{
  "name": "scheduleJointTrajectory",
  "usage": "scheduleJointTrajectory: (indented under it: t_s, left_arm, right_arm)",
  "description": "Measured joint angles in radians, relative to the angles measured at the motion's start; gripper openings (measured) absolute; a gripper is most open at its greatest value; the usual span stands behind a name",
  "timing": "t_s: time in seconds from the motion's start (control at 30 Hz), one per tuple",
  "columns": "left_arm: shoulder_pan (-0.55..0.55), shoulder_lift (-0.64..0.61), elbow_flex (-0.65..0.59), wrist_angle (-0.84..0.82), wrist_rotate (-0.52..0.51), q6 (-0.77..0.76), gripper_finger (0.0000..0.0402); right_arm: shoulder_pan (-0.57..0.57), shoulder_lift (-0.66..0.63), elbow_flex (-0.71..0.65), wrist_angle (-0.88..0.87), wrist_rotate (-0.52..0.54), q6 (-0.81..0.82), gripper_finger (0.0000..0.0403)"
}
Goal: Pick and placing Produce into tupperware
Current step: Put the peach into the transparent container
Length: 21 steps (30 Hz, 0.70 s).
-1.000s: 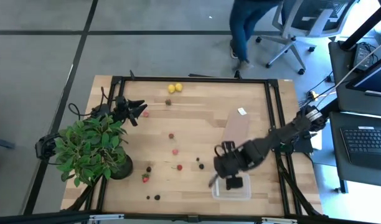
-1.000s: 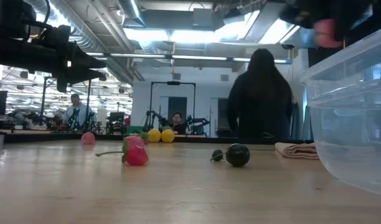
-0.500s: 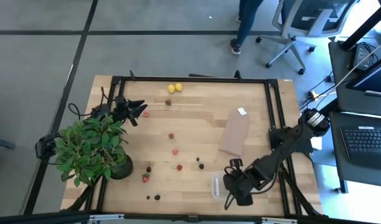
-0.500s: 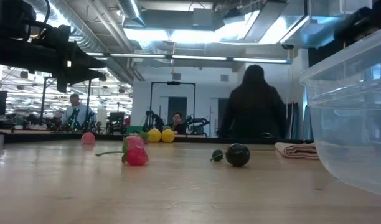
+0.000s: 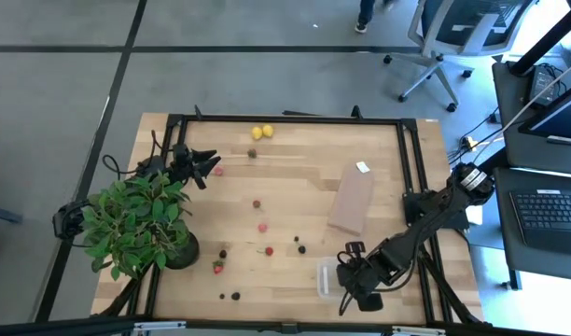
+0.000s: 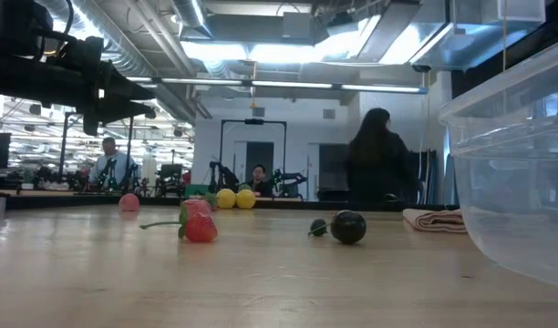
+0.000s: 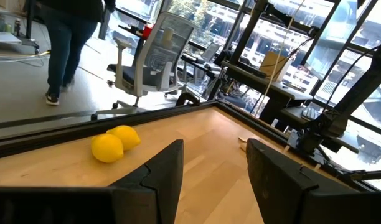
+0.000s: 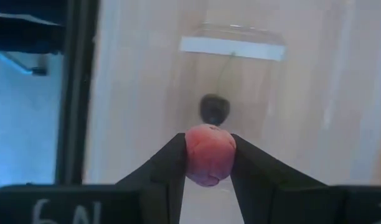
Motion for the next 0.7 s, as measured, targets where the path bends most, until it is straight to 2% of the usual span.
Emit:
scheduleJointTrajectory:
  t_s: [0.2,0.3,0.37,0.53,0.7]
  left_arm:
    - [0.0,0.0,0.0,0.014,0.0,0.001,0.0165]
    - [0.0,0.0,0.0,0.044,0.006,0.007,0.0165]
    - [0.0,0.0,0.0,0.07,0.068,0.046,0.0165]
    - [-0.001,0.0,0.0,0.102,0.36,0.227,0.0165]
    - [-0.023,0.008,0.0,0.099,0.397,0.255,0.0165]
  right_arm:
    - [-0.015,-0.011,0.0,0.014,-0.068,0.008,0.0117]
    - [-0.026,-0.015,0.001,0.037,-0.067,0.008,0.0117]
    - [-0.036,-0.015,0.001,0.046,-0.068,0.007,0.0118]
    - [-0.078,-0.015,0.001,0.06,-0.068,0.003,0.0118]
    - [-0.118,-0.015,0.001,0.073,-0.067,0.001,0.0118]
